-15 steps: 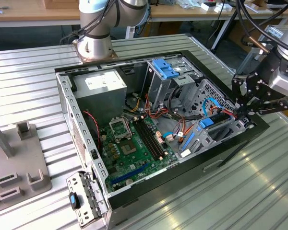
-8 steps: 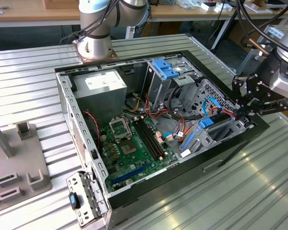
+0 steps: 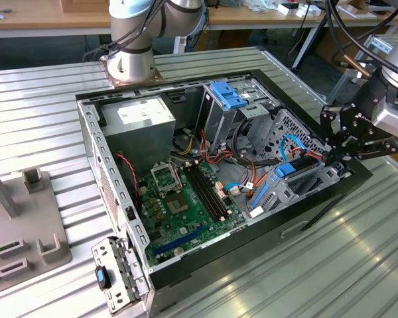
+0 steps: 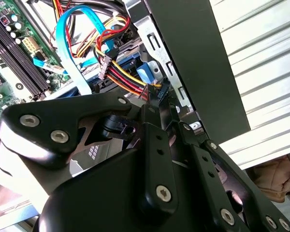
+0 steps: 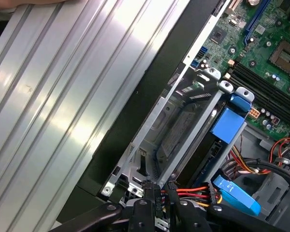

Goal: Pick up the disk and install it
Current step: 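Insert the first disk wire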

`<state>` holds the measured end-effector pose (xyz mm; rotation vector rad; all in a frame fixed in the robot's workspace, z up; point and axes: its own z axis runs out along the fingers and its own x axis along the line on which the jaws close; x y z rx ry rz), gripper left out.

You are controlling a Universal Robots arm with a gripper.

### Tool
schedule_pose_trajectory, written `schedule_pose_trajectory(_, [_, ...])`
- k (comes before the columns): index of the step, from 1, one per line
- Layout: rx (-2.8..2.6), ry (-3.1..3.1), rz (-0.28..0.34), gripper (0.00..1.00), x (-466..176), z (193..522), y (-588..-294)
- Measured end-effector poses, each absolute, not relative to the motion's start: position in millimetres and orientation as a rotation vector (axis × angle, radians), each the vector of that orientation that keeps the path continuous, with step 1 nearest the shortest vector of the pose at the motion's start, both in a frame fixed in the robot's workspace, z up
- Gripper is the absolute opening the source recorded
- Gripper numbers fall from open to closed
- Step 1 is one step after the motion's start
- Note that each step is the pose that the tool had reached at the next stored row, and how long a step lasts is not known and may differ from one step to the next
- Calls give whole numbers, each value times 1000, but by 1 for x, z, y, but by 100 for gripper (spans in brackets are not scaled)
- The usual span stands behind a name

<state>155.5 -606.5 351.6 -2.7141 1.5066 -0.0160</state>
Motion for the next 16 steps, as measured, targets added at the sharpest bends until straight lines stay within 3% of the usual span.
schedule_pose_trajectory(6, [-2714,1506,-16,22,156,352,-606])
schedule_pose_trajectory(7, [-2714,1506,-16,16,156,352,-606])
schedule_pose_trajectory(16, [-2701,1531,-17,16,153,353,-606])
